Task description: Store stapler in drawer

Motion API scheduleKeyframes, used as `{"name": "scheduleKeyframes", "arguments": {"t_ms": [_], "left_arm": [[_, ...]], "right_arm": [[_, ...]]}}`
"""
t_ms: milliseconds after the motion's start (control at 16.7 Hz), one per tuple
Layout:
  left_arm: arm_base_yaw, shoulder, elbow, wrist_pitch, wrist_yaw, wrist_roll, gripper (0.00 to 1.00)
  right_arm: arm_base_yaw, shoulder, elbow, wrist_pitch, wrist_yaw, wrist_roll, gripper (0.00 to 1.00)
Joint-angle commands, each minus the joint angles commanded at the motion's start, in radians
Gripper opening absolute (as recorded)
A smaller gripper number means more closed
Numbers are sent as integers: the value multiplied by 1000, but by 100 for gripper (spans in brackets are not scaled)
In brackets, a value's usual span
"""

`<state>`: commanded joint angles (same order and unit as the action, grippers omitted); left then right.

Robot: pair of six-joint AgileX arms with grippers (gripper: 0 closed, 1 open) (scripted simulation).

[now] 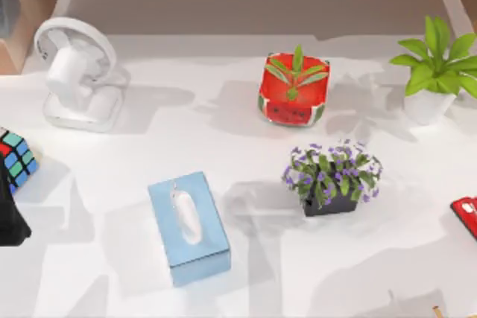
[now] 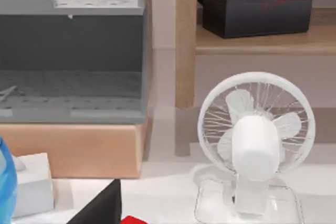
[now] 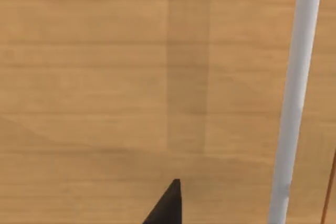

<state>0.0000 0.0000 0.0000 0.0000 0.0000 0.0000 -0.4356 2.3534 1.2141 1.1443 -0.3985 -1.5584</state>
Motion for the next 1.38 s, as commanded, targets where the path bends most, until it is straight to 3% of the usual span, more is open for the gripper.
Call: {"name": "scheduleKeyframes", "arguments": {"t_ms": [360, 1020, 1380], "left_arm": [[0, 0, 0, 0, 0, 0, 100], [0, 0, 0, 0, 0, 0, 100], [0, 0, 0, 0, 0, 0, 100]], "right_arm": [[0, 0, 0, 0, 0, 0, 2], [-6, -6, -16, 6, -4, 3, 0], [-49, -91, -209, 111, -52, 5, 0]]}}
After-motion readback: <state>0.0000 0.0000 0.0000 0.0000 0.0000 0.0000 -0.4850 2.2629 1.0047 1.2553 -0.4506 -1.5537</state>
